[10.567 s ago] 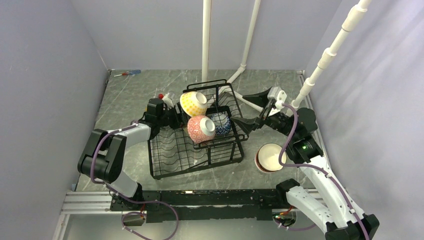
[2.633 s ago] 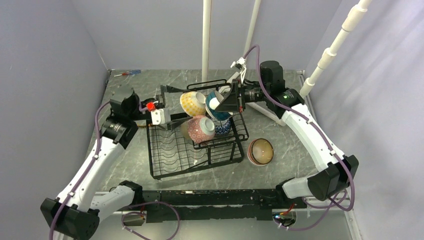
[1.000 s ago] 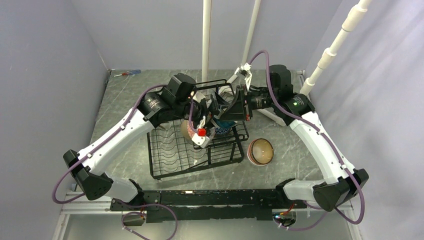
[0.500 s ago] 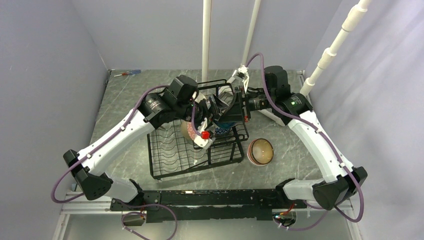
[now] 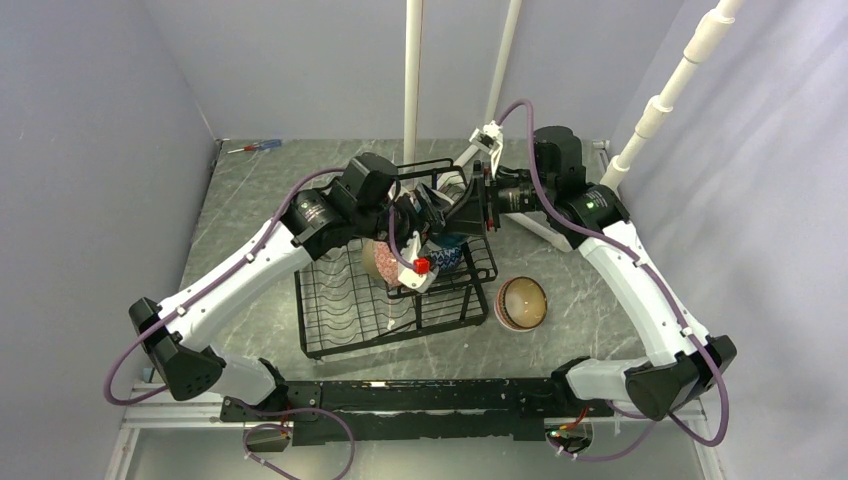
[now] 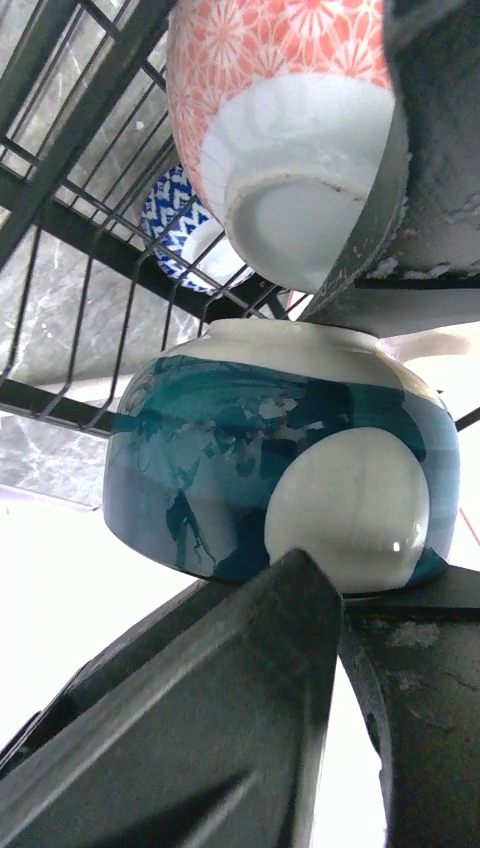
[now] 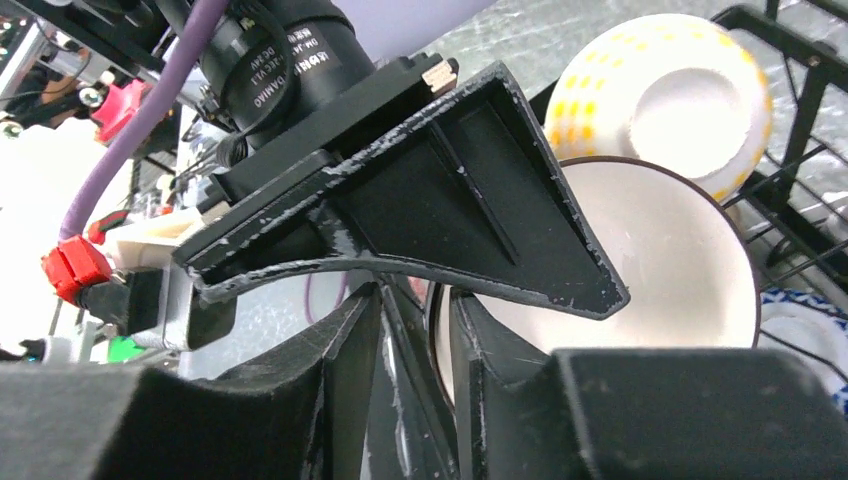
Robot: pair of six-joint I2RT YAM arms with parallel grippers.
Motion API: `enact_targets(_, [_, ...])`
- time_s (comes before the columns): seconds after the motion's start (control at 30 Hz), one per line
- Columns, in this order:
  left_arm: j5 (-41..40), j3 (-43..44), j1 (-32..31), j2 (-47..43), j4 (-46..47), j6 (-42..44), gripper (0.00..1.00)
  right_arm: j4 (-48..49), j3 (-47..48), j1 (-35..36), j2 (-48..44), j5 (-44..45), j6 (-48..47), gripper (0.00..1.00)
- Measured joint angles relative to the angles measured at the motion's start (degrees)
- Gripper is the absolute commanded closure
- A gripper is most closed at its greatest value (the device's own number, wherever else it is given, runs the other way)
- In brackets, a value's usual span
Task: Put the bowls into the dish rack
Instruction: Turn the bowl upside down on the dish rack.
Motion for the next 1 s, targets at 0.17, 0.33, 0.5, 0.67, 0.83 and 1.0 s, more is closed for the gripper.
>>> enact_targets(0.17, [-2.75, -1.77, 0.0, -0.11, 2.16, -2.01, 0.97, 1.77, 0.02, -1.29, -0.07, 1.18, 0.85, 0.58])
enact_targets(0.33, [-3.87, -2.1, 0.0, -0.52, 2.56, -4.5, 0.98, 2.91, -0.17, -3.13, -0.07, 1.31, 1.38, 0.53])
enact_targets(0.5, [-5.33, -2.69, -0.02, -1.42, 2.99, -8.31, 0.98, 5.6, -2.75, -5.79, -1.64, 2.16, 3.32, 0.27])
enact_targets(0.67, [-7.58, -2.99, 0.0, -2.01, 6.05, -14.12, 0.97, 8.15, -5.05, -7.69, -4.94, 4.26, 5.18, 0.13])
enact_targets(0.83, [-9.35, -3.72, 0.09, -2.86, 9.94, -20.41, 0.97, 11.54, -6.84, -9.05, -8.83, 6.64, 6.99, 0.01])
enact_targets(1.0, [-10.78, -5.07, 0.26, -4.15, 13.4, -26.47, 0.97, 13.44, -8.5, -9.79, -11.37, 8.92, 8.0, 0.0])
